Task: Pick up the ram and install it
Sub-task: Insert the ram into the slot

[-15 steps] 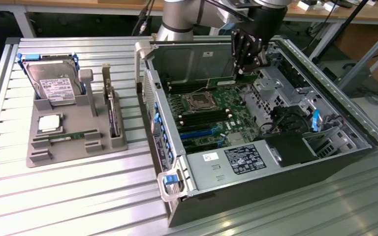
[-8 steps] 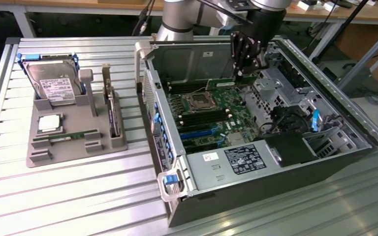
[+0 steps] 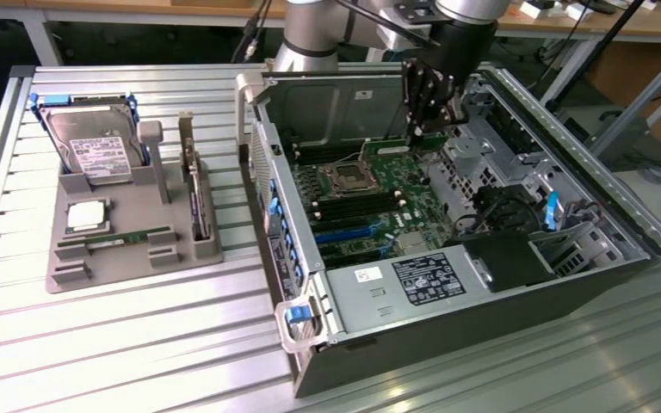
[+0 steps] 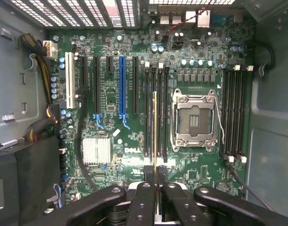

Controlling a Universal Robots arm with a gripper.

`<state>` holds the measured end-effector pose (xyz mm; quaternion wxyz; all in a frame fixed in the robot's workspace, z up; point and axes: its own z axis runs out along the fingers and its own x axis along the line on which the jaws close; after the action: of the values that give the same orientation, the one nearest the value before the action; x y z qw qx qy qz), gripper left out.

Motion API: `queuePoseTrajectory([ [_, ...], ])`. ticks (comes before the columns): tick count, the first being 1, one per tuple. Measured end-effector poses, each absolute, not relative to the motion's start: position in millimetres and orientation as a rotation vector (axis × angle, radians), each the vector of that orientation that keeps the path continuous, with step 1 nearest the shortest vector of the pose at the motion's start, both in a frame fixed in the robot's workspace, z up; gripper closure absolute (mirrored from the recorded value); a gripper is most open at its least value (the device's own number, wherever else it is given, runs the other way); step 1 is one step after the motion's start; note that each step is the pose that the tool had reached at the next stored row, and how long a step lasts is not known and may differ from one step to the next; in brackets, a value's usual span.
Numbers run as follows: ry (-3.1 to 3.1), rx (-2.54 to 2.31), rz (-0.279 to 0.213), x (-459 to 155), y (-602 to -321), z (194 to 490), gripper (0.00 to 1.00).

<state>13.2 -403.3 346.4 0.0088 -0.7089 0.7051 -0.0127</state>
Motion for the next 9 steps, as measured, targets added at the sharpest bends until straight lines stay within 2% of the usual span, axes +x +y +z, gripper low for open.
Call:
queuePoseTrajectory([
  [9,2.203,-2.215,-0.04,13.2,-403.3,340.6,0.87],
])
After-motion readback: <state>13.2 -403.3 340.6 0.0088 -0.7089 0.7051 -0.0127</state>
